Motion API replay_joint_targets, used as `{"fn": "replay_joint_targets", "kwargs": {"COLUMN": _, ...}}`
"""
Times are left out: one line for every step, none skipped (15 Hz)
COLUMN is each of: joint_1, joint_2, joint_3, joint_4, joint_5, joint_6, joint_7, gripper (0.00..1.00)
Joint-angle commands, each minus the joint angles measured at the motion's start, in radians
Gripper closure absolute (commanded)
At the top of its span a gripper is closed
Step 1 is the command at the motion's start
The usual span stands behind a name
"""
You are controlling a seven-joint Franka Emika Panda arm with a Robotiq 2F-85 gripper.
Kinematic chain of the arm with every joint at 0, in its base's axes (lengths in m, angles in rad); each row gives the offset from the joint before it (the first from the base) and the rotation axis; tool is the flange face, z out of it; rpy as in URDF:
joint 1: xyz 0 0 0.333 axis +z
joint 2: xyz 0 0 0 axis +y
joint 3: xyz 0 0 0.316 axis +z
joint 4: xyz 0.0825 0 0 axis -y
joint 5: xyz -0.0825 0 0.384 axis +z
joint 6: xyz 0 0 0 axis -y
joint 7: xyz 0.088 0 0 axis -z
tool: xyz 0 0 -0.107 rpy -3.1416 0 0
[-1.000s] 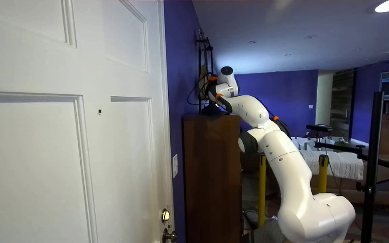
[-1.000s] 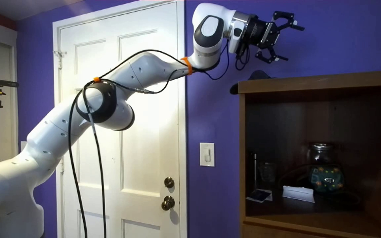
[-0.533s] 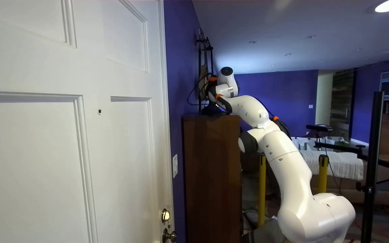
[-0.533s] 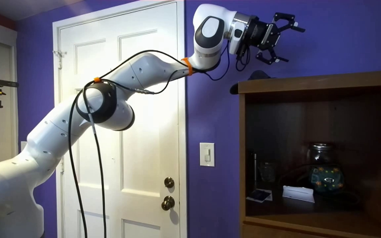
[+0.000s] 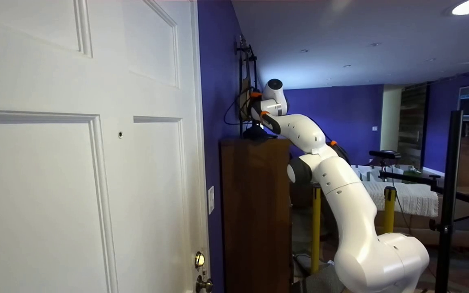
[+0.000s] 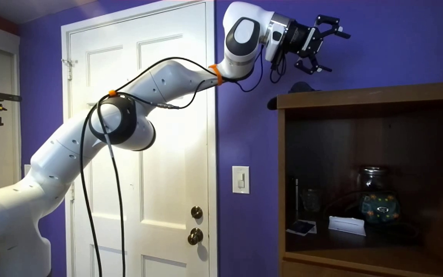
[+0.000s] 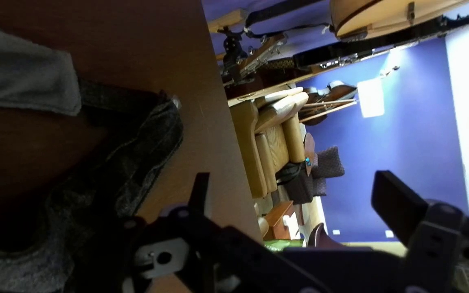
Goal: Put the cap on top of the cabinet
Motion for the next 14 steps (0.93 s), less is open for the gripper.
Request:
{"fn": "replay_joint_targets", "kwargs": {"joint_1": -0.038, "joint_2": -0.050, "joint_3": 0.102, "joint_4": -0.013, "joint_5": 0.067, "joint_6": 0.016, "joint_7": -0.220, "gripper": 0.00}}
{"fn": "replay_joint_targets", "kwargs": {"joint_1": -0.042, "joint_2": -0.062, "joint_3": 0.118, "joint_4": -0.015, "joint_5": 0.077, "joint_6": 0.004, "joint_7": -0.280, "gripper": 0.00}}
{"fn": "replay_joint_targets", "kwargs": {"joint_1": -0.043, "joint_2": -0.075, "joint_3": 0.117, "joint_4": -0.016, "joint_5": 0.069, "joint_6": -0.016, "joint_7": -0.346, "gripper": 0.00}}
{"fn": "replay_joint_targets", "kwargs": {"joint_1": -0.048, "joint_2": -0.090, "joint_3": 0.131, "joint_4": -0.021, "joint_5": 0.077, "joint_6": -0.038, "joint_7": -0.424, "gripper": 0.00}}
{"fn": "replay_joint_targets", "kwargs": {"joint_1": -0.049, "joint_2": -0.104, "joint_3": 0.132, "joint_4": -0.023, "joint_5": 0.075, "joint_6": -0.063, "joint_7": -0.483, "gripper": 0.00}}
{"fn": "replay_joint_targets", "kwargs": {"joint_1": -0.050, "joint_2": -0.114, "joint_3": 0.135, "joint_4": -0.023, "joint_5": 0.074, "joint_6": -0.085, "joint_7": -0.545, "gripper": 0.00}}
{"fn": "replay_joint_targets", "kwargs": {"joint_1": -0.054, "joint_2": -0.126, "joint_3": 0.144, "joint_4": -0.026, "joint_5": 0.083, "joint_6": -0.113, "joint_7": -0.608, "gripper": 0.00}}
{"fn": "replay_joint_targets", "kwargs": {"joint_1": -0.054, "joint_2": -0.136, "joint_3": 0.147, "joint_4": -0.027, "joint_5": 0.087, "joint_6": -0.143, "joint_7": -0.664, "gripper": 0.00}}
{"fn": "replay_joint_targets", "kwargs": {"joint_1": -0.056, "joint_2": -0.144, "joint_3": 0.152, "joint_4": -0.025, "joint_5": 0.093, "joint_6": -0.167, "joint_7": -0.723, "gripper": 0.00}}
{"fn": "replay_joint_targets", "kwargs": {"joint_1": -0.058, "joint_2": -0.155, "joint_3": 0.160, "joint_4": -0.027, "joint_5": 0.105, "joint_6": -0.200, "joint_7": -0.781, "gripper": 0.00}}
{"fn": "replay_joint_targets", "kwargs": {"joint_1": -0.059, "joint_2": -0.164, "joint_3": 0.164, "joint_4": -0.028, "joint_5": 0.114, "joint_6": -0.231, "joint_7": -0.836, "gripper": 0.00}}
{"fn": "replay_joint_targets", "kwargs": {"joint_1": -0.062, "joint_2": -0.176, "joint_3": 0.172, "joint_4": -0.029, "joint_5": 0.127, "joint_6": -0.270, "joint_7": -0.888, "gripper": 0.00}}
{"fn": "replay_joint_targets", "kwargs": {"joint_1": -0.064, "joint_2": -0.188, "joint_3": 0.179, "joint_4": -0.031, "joint_5": 0.144, "joint_6": -0.309, "joint_7": -0.938, "gripper": 0.00}}
{"fn": "replay_joint_targets", "kwargs": {"joint_1": -0.065, "joint_2": -0.197, "joint_3": 0.185, "joint_4": -0.030, "joint_5": 0.157, "joint_6": -0.345, "joint_7": -0.988, "gripper": 0.00}}
